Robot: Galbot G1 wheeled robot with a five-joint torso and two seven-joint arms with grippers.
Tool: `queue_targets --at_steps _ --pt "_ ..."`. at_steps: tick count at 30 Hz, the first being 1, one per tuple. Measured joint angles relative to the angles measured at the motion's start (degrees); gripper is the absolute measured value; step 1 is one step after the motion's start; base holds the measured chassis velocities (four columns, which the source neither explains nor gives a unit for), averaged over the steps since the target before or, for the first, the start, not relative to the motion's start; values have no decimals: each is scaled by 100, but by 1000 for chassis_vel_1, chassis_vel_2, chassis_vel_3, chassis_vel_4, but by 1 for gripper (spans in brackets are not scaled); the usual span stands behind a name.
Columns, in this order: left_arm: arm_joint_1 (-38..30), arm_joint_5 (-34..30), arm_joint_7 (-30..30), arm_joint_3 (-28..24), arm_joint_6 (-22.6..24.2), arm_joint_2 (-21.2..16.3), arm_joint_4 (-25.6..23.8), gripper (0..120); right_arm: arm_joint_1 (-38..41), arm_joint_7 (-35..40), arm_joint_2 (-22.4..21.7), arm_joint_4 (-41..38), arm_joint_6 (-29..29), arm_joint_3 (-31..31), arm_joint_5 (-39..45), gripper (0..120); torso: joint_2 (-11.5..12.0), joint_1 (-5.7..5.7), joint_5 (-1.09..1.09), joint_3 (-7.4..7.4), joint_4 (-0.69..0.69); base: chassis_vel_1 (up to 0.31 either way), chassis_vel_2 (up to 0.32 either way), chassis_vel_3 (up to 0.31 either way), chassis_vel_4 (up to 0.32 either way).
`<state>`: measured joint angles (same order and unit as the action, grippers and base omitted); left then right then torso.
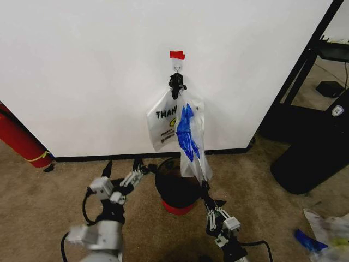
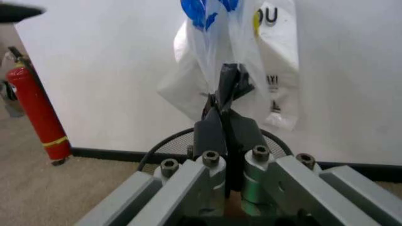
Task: Pick up the garbage bag from the wall and place it over the trash bin.
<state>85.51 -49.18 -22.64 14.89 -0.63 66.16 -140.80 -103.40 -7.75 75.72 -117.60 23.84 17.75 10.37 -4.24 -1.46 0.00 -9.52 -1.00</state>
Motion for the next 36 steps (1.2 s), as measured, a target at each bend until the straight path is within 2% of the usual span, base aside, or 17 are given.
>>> queue_targets --at_steps 4,6,9,15,25,33,36 --pt "-868 -1304 -29 -266 354 -290 83 100 -69 -38 43 -25 -2 54 28 0 0 0 0 0 1 0 0 0 0" --pt "-968 -1355 -28 -318 377 -321 131 100 -73 -40 52 -35 -7 55 28 0 0 0 0 0 1 0 0 0 0" --pt "-1514 -1213 54 -772 416 -556 519 99 -66 -40 115 -88 -68 55 18 0 0 0 -1 0 2 0 0 0 0" --pt "-1962 -980 225 -1254 414 -744 814 96 -51 -31 143 -123 -137 57 5 0 0 0 0 0 4 0 0 0 0" --pt "-2500 -892 181 -1580 456 -550 1401 94 -115 -31 159 -191 -157 97 -8 0 0 0 0 0 1 0 0 0 0" --pt "-2718 -970 136 -1673 472 -418 1599 86 -154 -23 148 -225 -176 179 18 0 0 0 0 0 2 0 0 0 0" --pt "-2726 -1001 136 -1708 474 -391 1614 76 -153 -13 161 -226 -183 169 21 0 0 0 1 0 2 0 0 0 0"
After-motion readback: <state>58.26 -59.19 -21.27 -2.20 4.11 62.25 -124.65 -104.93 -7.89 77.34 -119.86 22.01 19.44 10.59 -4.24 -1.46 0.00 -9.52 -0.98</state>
